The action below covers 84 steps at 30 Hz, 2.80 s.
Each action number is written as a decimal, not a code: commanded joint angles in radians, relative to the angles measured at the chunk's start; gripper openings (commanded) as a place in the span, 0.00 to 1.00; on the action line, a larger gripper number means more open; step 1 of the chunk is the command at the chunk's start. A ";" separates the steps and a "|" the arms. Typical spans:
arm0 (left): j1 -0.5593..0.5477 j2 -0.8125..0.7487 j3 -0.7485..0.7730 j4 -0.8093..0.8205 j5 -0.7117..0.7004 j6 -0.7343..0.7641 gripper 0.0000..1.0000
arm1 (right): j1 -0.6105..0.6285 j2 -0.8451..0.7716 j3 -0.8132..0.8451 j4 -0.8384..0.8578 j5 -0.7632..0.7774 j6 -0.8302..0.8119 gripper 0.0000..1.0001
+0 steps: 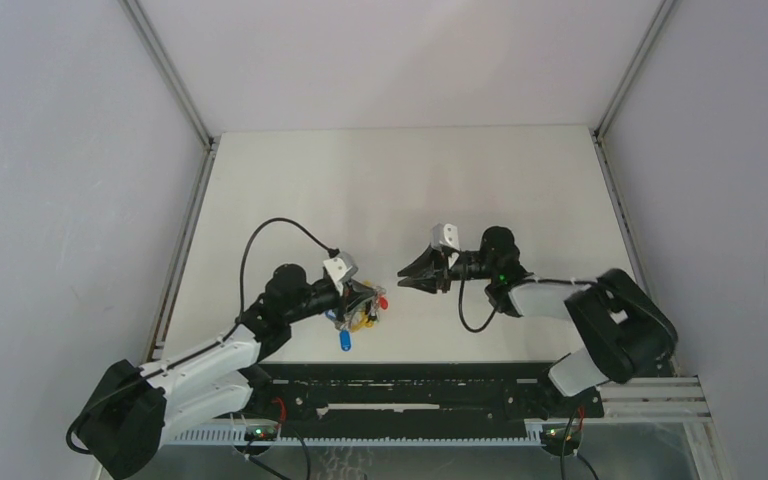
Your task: Put the keys on the keyring
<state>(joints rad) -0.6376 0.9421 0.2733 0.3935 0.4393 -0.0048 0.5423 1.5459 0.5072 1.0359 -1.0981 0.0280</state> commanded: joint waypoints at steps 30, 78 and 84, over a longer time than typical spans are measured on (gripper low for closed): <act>-0.145 0.152 0.154 -0.129 -0.139 0.133 0.00 | -0.128 -0.660 -0.047 -1.112 0.803 0.205 0.65; -0.145 0.138 0.189 -0.184 -0.050 0.115 0.00 | 0.132 0.082 0.180 -0.532 0.022 -0.316 0.23; -0.145 0.134 0.186 -0.179 -0.044 0.115 0.00 | 0.127 0.096 0.180 -0.521 0.022 -0.314 0.20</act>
<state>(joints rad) -0.7769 1.1011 0.4004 0.1699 0.3710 0.1078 0.6735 1.6337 0.6628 0.5018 -1.0565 -0.2634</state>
